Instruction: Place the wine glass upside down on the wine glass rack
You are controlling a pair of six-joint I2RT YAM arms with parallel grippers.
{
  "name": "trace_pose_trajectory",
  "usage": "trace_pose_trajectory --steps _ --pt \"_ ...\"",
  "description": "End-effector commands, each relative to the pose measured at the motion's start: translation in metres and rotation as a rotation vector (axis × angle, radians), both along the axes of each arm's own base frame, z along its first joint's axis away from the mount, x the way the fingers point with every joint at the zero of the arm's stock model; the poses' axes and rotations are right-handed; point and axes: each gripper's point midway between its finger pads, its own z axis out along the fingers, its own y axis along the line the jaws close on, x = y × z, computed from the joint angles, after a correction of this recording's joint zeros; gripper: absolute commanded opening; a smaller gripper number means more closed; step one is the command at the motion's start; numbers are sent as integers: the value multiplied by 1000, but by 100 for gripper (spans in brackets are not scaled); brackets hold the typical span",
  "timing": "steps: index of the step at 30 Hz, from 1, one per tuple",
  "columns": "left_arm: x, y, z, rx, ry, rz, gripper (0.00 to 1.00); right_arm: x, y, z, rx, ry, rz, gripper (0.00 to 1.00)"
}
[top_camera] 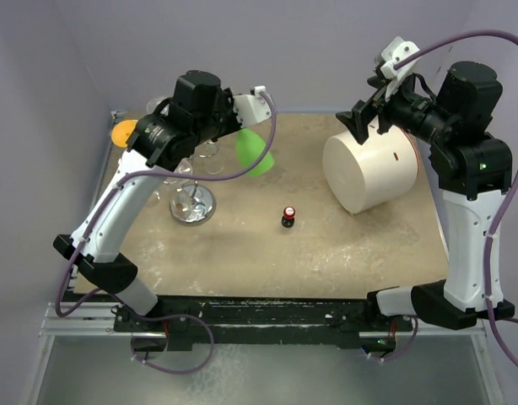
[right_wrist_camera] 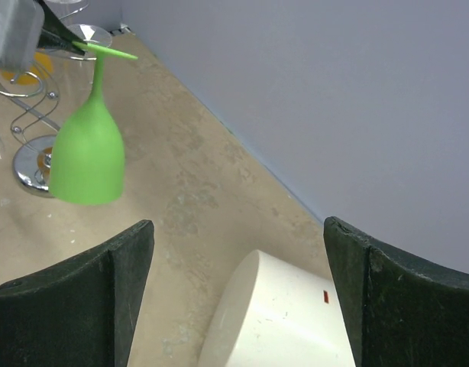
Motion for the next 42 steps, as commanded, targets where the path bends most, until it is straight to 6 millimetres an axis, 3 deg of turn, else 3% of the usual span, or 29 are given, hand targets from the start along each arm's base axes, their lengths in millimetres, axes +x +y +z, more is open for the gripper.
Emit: trace_pose_trajectory --steps 1,10,21,42 --pt "-11 18 11 133 -75 18 0 -6 1 16 33 -52 28 94" --pt "-20 34 -4 271 -67 38 0 -1 -3 8 38 -31 33 96" --pt "-40 46 -7 285 -36 11 0 4 -5 3 44 -14 35 98" --pt "-39 60 -28 368 -16 52 0 -3 -16 6 86 -13 46 100"
